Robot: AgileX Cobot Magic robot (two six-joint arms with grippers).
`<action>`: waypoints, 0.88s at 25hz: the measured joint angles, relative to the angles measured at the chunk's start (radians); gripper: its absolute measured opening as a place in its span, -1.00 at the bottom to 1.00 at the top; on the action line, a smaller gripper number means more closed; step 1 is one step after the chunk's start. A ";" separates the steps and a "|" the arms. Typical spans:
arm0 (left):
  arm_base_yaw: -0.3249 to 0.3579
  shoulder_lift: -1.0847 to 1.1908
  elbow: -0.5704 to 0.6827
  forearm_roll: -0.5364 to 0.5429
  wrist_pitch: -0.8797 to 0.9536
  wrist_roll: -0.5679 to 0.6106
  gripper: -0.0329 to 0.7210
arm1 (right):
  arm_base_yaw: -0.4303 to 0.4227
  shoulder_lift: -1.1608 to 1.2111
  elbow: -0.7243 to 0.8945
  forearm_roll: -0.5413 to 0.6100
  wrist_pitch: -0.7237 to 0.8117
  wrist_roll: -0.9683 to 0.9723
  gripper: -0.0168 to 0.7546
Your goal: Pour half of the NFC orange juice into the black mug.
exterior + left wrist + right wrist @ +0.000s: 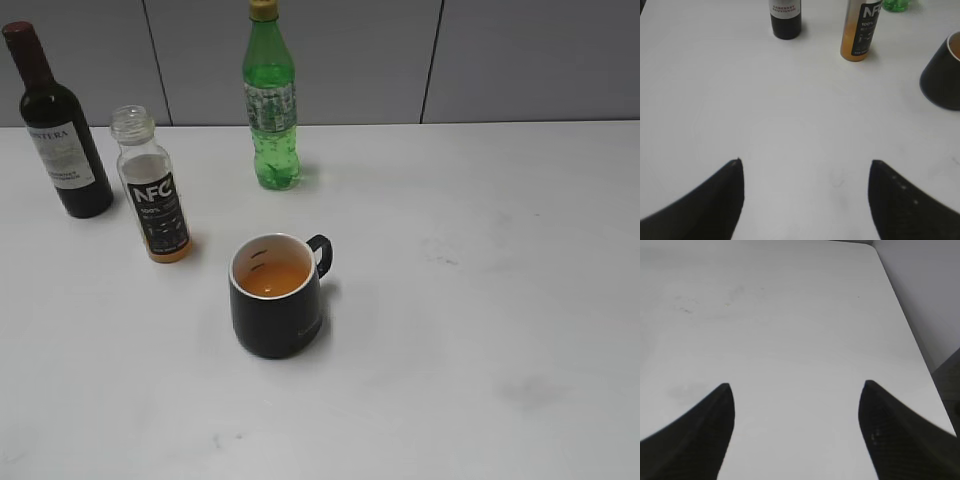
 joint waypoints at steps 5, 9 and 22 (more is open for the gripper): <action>0.000 0.000 0.000 -0.003 0.000 0.000 0.65 | 0.000 0.000 0.000 0.000 0.000 0.000 0.57; 0.000 0.000 0.000 -0.003 0.000 0.000 0.62 | 0.000 0.000 0.000 0.000 0.000 0.000 0.57; 0.151 -0.067 0.000 -0.003 0.001 0.000 0.49 | 0.000 0.000 0.000 0.000 0.000 0.000 0.57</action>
